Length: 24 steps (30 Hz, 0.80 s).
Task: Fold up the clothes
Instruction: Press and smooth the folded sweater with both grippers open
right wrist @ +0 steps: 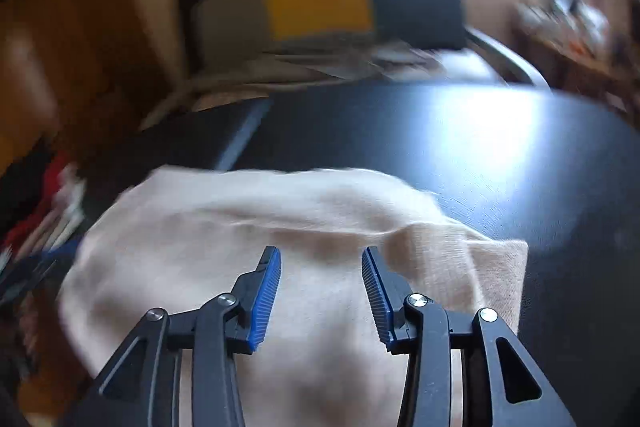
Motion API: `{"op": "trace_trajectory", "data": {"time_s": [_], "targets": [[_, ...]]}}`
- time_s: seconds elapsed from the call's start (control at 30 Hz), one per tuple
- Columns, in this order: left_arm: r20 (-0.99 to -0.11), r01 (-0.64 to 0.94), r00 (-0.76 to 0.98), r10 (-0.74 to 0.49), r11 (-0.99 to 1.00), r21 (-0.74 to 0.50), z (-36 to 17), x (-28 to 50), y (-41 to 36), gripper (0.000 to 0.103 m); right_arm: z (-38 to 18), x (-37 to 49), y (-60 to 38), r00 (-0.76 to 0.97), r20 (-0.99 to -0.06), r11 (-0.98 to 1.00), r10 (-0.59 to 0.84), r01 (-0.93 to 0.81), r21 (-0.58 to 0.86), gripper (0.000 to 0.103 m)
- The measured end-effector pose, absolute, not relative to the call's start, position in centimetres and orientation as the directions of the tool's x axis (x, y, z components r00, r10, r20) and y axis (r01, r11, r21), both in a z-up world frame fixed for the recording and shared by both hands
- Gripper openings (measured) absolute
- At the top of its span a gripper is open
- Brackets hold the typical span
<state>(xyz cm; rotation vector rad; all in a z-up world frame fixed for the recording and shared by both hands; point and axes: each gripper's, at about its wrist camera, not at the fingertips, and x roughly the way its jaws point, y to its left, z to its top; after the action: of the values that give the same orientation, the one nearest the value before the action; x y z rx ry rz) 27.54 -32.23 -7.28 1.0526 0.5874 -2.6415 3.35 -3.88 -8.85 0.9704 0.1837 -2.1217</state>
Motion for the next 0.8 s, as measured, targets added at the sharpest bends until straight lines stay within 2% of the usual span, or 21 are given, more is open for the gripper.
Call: {"op": "trace_trajectory", "data": {"time_s": [0.07,0.13,0.17,0.23,0.33,0.43,0.57,0.7,0.8], "targets": [[-0.714,0.393,-0.694,-0.088,-0.877,-0.274,-8.1,27.8,-32.1,0.030,-8.6,5.6,-3.5,-0.390,-0.701,-0.661,-0.597,0.735,0.154,0.044],[-0.731,0.425,-0.674,-0.101,-0.863,-0.273,-9.4,28.3,-32.0,0.030,-9.4,7.6,-2.8,-0.375,-0.728,-0.656,-0.573,0.743,0.133,0.051],[-0.740,0.440,-0.664,-0.107,-0.856,-0.272,-10.1,28.5,-32.0,0.030,-10.7,8.1,-2.3,-0.386,-0.763,-0.684,-0.518,0.723,0.099,0.055],[-0.756,0.471,-0.644,-0.118,-0.840,-0.270,-11.4,29.0,-31.8,0.030,-13.1,9.1,-0.9,-0.382,-0.810,-0.723,-0.446,0.687,0.074,0.057],[-0.754,0.492,-0.641,-0.140,-0.830,-0.264,-11.9,29.9,-31.1,0.030,-13.6,11.6,1.2,-0.449,-0.756,-0.714,-0.476,0.699,0.034,0.057],[-0.747,0.522,-0.645,-0.158,-0.806,-0.280,-12.1,30.2,-30.9,0.030,-13.8,11.2,1.8,-0.439,-0.741,-0.714,-0.509,0.695,0.079,0.059],[-0.741,0.511,-0.659,-0.130,-0.800,-0.314,-11.3,31.0,-31.1,0.034,-13.5,10.8,1.5,-0.425,-0.745,-0.694,-0.514,0.717,0.070,0.065],[-0.733,0.497,-0.672,-0.099,-0.795,-0.348,-10.5,31.8,-31.3,0.038,-12.7,10.3,0.7,-0.380,-0.775,-0.690,-0.505,0.717,0.098,0.083],[-0.691,0.491,-0.713,-0.120,-0.788,-0.370,-8.8,32.8,-32.9,0.043,-10.9,10.1,-0.4,-0.391,-0.736,-0.677,-0.553,0.725,0.124,0.085]]}}
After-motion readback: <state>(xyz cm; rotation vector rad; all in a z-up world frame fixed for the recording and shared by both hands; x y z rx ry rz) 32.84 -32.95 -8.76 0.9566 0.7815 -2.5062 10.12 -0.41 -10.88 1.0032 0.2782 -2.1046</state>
